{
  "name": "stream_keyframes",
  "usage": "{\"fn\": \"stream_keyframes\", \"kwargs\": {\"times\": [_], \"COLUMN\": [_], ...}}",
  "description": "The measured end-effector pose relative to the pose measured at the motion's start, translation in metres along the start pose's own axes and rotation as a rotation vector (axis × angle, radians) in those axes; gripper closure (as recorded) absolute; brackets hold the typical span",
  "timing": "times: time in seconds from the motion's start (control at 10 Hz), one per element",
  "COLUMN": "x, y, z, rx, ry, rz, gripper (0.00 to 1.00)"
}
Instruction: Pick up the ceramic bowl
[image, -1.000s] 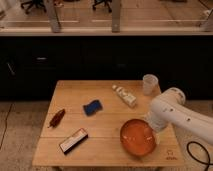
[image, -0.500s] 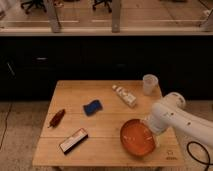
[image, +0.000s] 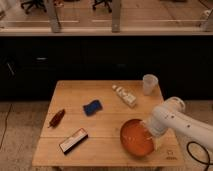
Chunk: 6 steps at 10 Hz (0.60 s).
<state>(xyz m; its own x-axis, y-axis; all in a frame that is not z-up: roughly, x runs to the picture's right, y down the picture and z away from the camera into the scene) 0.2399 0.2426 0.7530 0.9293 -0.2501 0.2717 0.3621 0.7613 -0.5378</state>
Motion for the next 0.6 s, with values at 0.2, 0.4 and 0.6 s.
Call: {"fn": "stream_keyframes", "kwargs": {"times": [0.2, 0.4, 0.6], "x": [0.0013, -0.0011, 0.0003], "y": [0.0006, -0.0022, -0.0001], "z": [-0.0014, -0.0043, -0.005], "rx": [0.0, -0.002, -0.008], "ry": [0.006, 0.013, 0.02], "rz": [0.002, 0.003, 0.011], "gripper": [0.2, 0.2, 0.2]}}
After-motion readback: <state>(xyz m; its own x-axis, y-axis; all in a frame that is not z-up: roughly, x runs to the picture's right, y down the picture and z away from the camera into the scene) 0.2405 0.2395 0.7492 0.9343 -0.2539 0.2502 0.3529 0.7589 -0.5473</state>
